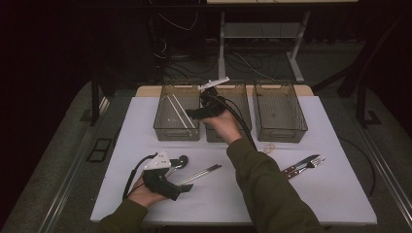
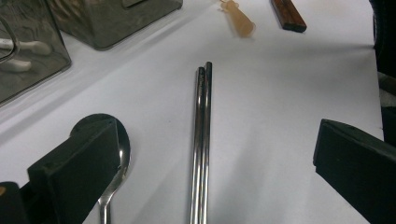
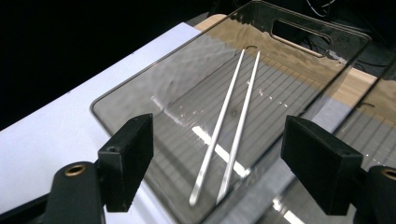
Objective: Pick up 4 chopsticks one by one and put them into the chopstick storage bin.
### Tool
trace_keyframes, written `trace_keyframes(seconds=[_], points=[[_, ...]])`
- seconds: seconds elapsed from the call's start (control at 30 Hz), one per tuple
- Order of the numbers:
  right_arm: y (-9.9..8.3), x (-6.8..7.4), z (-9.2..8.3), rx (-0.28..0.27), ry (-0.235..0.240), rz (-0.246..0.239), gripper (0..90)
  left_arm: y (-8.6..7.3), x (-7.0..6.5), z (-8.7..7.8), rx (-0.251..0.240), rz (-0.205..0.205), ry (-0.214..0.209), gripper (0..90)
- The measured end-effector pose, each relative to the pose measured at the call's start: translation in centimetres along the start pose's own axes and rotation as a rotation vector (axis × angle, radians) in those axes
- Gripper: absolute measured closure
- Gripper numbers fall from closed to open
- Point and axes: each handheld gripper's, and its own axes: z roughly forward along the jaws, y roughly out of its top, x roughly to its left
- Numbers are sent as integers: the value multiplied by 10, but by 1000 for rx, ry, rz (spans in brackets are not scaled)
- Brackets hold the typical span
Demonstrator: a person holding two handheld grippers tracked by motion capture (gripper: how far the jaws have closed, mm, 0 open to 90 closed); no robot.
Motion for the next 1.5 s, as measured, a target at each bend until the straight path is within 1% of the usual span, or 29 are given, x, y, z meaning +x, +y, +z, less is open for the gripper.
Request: trace_keyframes(seconds=[0.13, 0.2, 0.27, 0.3, 0.33, 0.37, 0.43, 0.5, 0.57, 0.6, 0.7, 0.77, 0.9, 1.0, 1.13, 1.17, 1.2, 1.27, 1.33, 1.43, 1.5], points=[[-8, -6, -14, 12, 18, 2, 258, 0, 0, 0, 9, -1, 4, 0], [-11, -8, -21, 3, 25, -2, 256, 0, 0, 0, 4, -7, 4, 0], [-16, -9, -29, -4, 40, -10, 239, -1, 0, 1, -3, -13, 7, 0], [-19, -9, -31, -5, 45, -10, 206, -1, 0, 1, 6, -3, 7, 0], [-21, -9, -34, -2, 47, -12, 195, -1, 0, 1, 10, 3, 7, 0], [-24, -10, -37, -2, 44, -17, 189, -1, 0, 1, 13, 0, 7, 0], [-29, -10, -43, -5, 27, -31, 143, -1, -1, 1, 9, -4, 6, 0], [-33, -12, -48, -11, 21, -40, 113, -1, 0, 1, 9, -6, 6, 0], [-38, -14, -54, -14, 9, -51, 94, -1, 0, 1, 8, -9, 6, 0], [-40, -14, -57, -13, 11, -46, 93, -1, 0, 1, 9, -8, 6, 0], [-47, -17, -65, -21, 16, -59, 94, -1, 0, 1, 10, -6, 5, 0], [-51, -19, -71, -24, 22, -50, 94, -1, 0, 1, 8, -11, 8, 0], [-62, -23, -83, -38, 31, -54, 95, -1, 0, 0, 9, -10, 10, 0], [-71, -24, -92, -43, 24, -58, 95, -1, 0, 1, 11, -12, 10, 0], [-83, -26, -100, -47, 24, -59, 96, -1, 1, 1, 10, -17, 10, 0], [-86, -27, -102, -47, 17, -65, 95, -2, 2, 1, 9, -15, 11, 0], [-90, -28, -105, -51, 8, -68, 96, -2, 2, 1, 7, -17, 14, 0], [-96, -29, -111, -62, 14, -65, 96, -2, 2, 0, 2, -23, 16, 0], [-103, -31, -116, -73, 4, -71, 95, -2, 2, 0, -2, -23, 18, 0], [-115, -35, -126, -76, 2, -63, 95, -2, 1, 0, 3, -22, 20, 0], [-123, -37, -133, -89, -6, -60, 95, -2, 1, 0, 4, -21, 21, 0]])
